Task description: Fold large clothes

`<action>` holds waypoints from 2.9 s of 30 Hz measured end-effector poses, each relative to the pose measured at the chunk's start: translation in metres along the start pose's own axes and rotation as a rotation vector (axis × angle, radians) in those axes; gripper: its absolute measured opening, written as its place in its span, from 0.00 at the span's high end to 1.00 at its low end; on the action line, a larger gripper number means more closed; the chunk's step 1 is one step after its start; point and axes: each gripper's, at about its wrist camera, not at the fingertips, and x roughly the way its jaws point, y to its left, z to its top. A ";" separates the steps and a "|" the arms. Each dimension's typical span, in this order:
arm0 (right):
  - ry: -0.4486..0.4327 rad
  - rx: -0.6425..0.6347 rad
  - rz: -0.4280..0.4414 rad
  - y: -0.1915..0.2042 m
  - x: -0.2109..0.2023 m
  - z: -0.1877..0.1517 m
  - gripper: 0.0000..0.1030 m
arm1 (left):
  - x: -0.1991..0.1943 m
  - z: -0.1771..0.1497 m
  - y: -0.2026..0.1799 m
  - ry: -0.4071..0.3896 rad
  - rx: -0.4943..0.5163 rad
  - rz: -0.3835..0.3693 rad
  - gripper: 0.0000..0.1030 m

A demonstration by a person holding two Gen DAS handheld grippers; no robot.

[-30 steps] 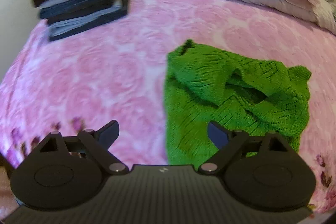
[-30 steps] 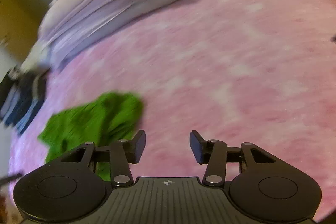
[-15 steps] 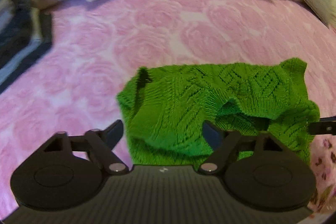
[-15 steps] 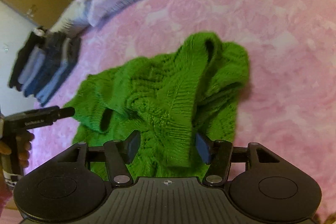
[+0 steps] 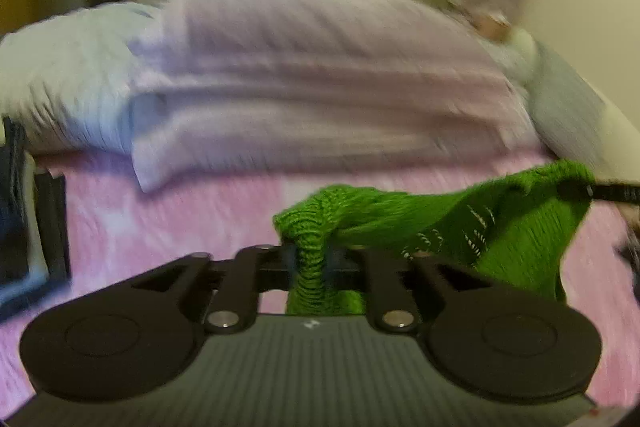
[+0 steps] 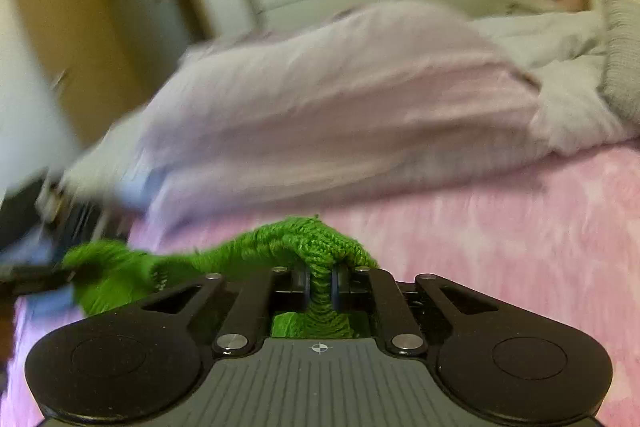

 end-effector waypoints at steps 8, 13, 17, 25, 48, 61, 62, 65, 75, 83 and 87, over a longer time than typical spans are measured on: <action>0.146 0.050 -0.167 -0.024 -0.007 -0.063 0.41 | -0.011 -0.076 0.009 0.105 0.000 0.214 0.47; 0.322 -0.267 -0.022 0.026 -0.077 -0.195 0.42 | -0.073 -0.206 -0.013 0.331 0.020 0.254 0.51; 0.402 -0.596 0.123 0.069 -0.124 -0.284 0.42 | -0.124 -0.275 -0.037 0.401 -0.057 0.279 0.51; 0.276 -0.993 0.056 0.084 -0.103 -0.367 0.54 | -0.166 -0.334 -0.082 0.341 -0.071 0.333 0.49; 0.153 -0.143 -0.438 -0.055 -0.134 -0.327 1.00 | -0.128 -0.350 -0.148 0.196 0.056 0.262 0.39; 0.209 -0.225 -0.380 -0.039 -0.120 -0.339 1.00 | -0.090 -0.326 -0.171 0.172 0.215 0.258 0.96; 0.189 -0.218 -0.346 -0.040 -0.127 -0.336 1.00 | -0.094 -0.325 -0.171 0.160 0.240 0.264 0.97; 0.125 -0.262 -0.348 -0.032 -0.154 -0.327 1.00 | -0.136 -0.324 -0.159 0.067 0.272 0.320 0.97; 0.410 -0.164 -0.510 -0.051 -0.204 -0.394 1.00 | -0.211 -0.395 -0.134 0.267 0.237 0.305 1.00; 0.311 -0.480 -0.374 -0.008 -0.203 -0.393 0.57 | -0.202 -0.389 -0.117 0.287 0.180 0.349 0.90; 0.248 -0.339 -0.270 0.003 -0.187 -0.350 0.55 | -0.197 -0.349 -0.098 0.220 0.135 0.339 0.82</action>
